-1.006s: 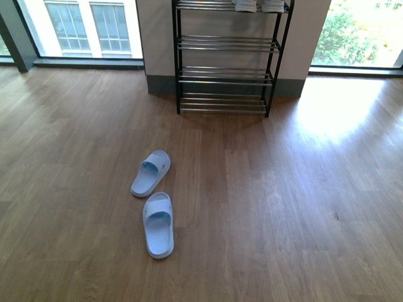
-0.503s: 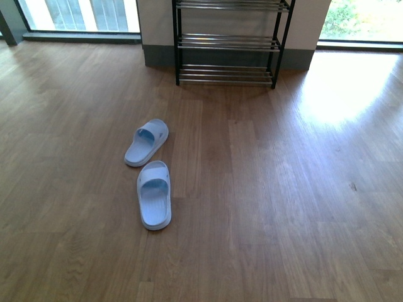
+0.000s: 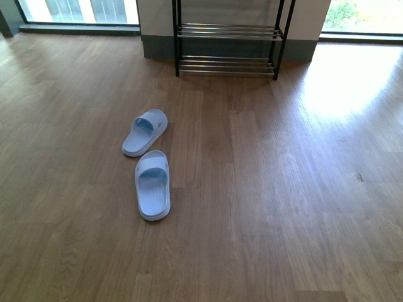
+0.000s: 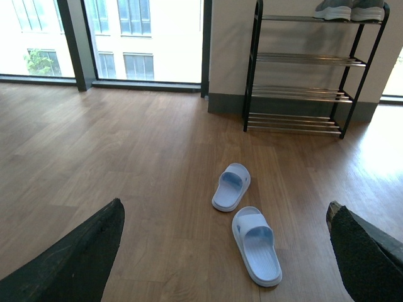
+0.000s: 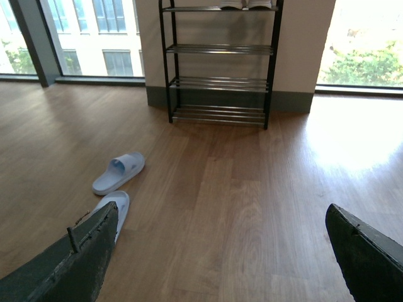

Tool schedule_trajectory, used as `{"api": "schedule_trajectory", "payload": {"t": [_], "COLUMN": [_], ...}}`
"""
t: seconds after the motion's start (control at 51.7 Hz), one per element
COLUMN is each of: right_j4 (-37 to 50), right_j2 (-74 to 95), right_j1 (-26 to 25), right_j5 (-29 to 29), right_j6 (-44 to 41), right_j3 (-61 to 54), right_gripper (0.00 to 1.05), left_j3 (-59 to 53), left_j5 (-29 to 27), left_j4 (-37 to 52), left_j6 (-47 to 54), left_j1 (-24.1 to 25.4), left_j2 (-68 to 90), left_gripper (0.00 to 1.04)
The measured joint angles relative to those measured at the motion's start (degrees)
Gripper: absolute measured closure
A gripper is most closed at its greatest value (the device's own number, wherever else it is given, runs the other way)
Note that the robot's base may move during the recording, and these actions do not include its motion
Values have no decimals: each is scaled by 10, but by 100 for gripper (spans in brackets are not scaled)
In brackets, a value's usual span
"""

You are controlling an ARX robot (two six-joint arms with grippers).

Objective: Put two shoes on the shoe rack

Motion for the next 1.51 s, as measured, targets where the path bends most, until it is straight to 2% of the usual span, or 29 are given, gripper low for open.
{"api": "schedule_trajectory", "payload": {"t": [1.509], "right_j4": [0], "right_j2": [0], "right_j1": [0], "right_j5": [0], "right_j6": [0], "right_j3": [0], "right_gripper": [9], "left_j3": [0], "left_j5": [0], "left_j4": [0], "left_j6": [0], "left_j1": [0], "left_j2": [0], "left_gripper": [9]}}
